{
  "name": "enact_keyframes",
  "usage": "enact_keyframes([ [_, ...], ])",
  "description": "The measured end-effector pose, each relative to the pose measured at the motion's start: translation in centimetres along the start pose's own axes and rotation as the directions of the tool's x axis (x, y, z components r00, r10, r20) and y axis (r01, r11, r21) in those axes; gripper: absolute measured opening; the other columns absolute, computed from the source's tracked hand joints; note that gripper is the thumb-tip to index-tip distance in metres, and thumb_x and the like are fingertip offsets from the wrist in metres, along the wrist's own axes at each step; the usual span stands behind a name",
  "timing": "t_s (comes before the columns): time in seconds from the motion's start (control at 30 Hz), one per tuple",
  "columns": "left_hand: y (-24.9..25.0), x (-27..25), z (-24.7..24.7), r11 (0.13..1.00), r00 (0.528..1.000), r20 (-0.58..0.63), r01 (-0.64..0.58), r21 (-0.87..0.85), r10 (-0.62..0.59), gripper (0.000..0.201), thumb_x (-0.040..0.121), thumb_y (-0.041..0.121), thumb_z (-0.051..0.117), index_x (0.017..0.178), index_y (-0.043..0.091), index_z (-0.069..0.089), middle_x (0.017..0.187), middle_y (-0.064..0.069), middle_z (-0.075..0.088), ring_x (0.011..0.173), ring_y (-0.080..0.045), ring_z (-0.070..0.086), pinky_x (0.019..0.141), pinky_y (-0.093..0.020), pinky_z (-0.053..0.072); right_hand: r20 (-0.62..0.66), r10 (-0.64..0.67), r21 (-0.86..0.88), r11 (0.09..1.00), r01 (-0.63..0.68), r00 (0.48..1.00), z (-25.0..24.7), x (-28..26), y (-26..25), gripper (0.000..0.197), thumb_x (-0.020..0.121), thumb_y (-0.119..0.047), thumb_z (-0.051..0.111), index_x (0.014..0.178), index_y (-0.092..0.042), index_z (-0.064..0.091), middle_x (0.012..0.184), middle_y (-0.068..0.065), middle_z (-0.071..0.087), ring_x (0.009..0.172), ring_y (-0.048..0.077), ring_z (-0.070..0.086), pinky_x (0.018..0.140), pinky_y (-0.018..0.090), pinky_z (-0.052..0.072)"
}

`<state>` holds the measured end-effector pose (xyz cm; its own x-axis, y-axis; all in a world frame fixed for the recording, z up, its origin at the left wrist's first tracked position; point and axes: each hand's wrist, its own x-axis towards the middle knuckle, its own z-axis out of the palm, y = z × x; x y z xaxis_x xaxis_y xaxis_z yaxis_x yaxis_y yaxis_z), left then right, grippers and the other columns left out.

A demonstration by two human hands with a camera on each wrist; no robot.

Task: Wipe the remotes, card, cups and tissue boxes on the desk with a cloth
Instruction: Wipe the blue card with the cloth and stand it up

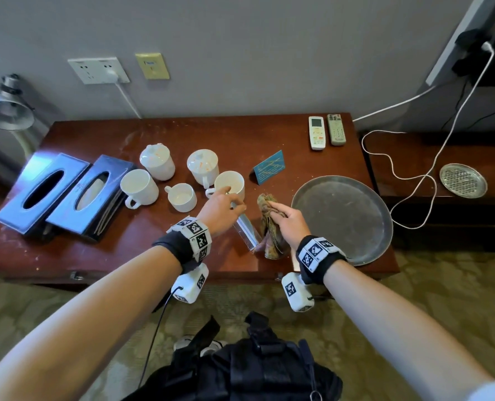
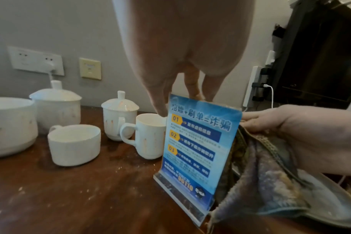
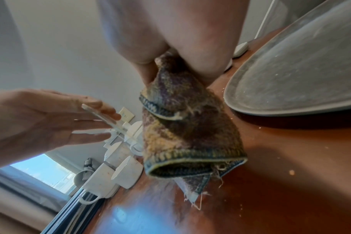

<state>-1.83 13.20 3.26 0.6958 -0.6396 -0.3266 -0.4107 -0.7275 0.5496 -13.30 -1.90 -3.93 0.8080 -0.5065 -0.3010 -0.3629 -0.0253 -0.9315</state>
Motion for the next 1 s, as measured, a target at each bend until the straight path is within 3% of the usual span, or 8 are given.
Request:
enact_keyframes([
  [0.07,0.2,-0.5,0.0,0.996,0.998,-0.02,0.056,-0.067,-0.057,0.033,0.1,0.021,0.055,0.133,0.02,0.057,0.157,-0.014,0.033,0.13,-0.033,0.049,0.106,-0.036,0.04,0.042,-0.01,-0.013,1.0,0.011,0.999,0.7,0.2,-0.2,0.033,0.099,-0.015,0.054,0.128,-0.025,0.064,0.131,-0.003,0.062,0.122,0.016,0.056,0.109,0.039,0.043],
  [0.13,-0.5,-0.9,0.2,0.958,0.994,-0.037,0.091,-0.27,-0.105,0.062,0.098,0.011,0.055,0.153,0.023,0.03,0.152,-0.012,0.042,0.131,-0.03,0.049,0.105,-0.039,0.044,0.077,-0.006,-0.016,1.0,0.007,0.997,1.4,0.3,-0.4,0.033,0.099,-0.015,0.053,0.129,-0.024,0.064,0.131,-0.003,0.062,0.122,0.016,0.056,0.109,0.038,0.043],
  [0.23,-3.1,-0.7,0.9,0.798,0.981,-0.015,0.15,-0.584,-0.195,0.09,0.09,0.002,0.058,0.158,0.029,0.005,0.148,-0.001,0.049,0.134,-0.024,0.049,0.108,-0.05,0.044,0.101,0.019,-0.024,1.0,-0.017,0.995,2.6,0.5,0.0,0.035,0.098,-0.016,0.054,0.131,-0.024,0.062,0.133,-0.003,0.061,0.122,0.016,0.055,0.108,0.038,0.044],
  [0.33,-3.2,-1.5,0.4,0.698,0.968,0.054,0.215,-0.683,-0.245,0.044,0.097,-0.002,0.049,0.141,0.002,0.045,0.113,-0.007,0.069,0.095,-0.017,0.069,0.08,-0.037,0.06,0.118,0.065,-0.028,0.998,-0.062,0.991,4.2,0.7,0.3,0.035,0.098,-0.015,0.055,0.131,-0.024,0.062,0.133,-0.001,0.061,0.121,0.017,0.056,0.107,0.036,0.044],
  [0.43,-2.6,-2.4,0.3,0.648,0.965,0.089,0.232,-0.726,-0.245,0.023,0.103,0.001,0.042,0.114,0.01,0.061,0.088,-0.007,0.072,0.063,-0.013,0.071,0.058,-0.03,0.06,0.111,0.106,-0.007,0.994,-0.106,0.988,5.9,1.3,0.3,0.033,0.097,-0.016,0.056,0.127,-0.024,0.065,0.131,0.0,0.063,0.118,0.019,0.059,0.104,0.036,0.047],
  [0.63,-2.5,-2.2,0.2,0.618,0.966,0.093,0.227,-0.753,-0.241,0.026,0.104,0.006,0.042,0.113,0.012,0.066,0.081,-0.008,0.075,0.069,-0.021,0.072,0.067,-0.038,0.062,0.106,-0.015,-0.01,1.0,0.016,0.994,6.5,-0.3,-1.7,0.03,0.095,-0.012,0.058,0.118,-0.028,0.071,0.115,-0.008,0.07,0.101,0.006,0.063,0.081,0.007,0.046],
  [0.77,-2.5,-2.1,0.3,0.627,0.965,0.107,0.236,-0.742,-0.238,0.027,0.104,0.006,0.043,0.119,0.007,0.065,0.085,-0.012,0.075,0.062,-0.02,0.071,0.056,-0.032,0.06,0.132,-0.023,-0.04,0.999,0.028,0.991,6.4,-1.8,0.1,0.035,0.095,-0.01,0.058,0.12,-0.032,0.069,0.129,-0.005,0.064,0.118,0.011,0.058,0.105,0.024,0.044],
  [1.0,-0.9,-1.5,0.4,0.651,0.972,0.116,0.224,-0.725,-0.205,0.021,0.102,0.005,0.046,0.108,0.01,0.066,0.089,-0.013,0.073,0.066,-0.021,0.07,0.06,-0.034,0.062,0.055,0.144,-0.023,0.989,-0.143,0.988,6.0,1.3,0.4,0.032,0.094,-0.018,0.058,0.118,-0.035,0.07,0.121,-0.004,0.069,0.109,0.016,0.064,0.103,0.031,0.048],
])
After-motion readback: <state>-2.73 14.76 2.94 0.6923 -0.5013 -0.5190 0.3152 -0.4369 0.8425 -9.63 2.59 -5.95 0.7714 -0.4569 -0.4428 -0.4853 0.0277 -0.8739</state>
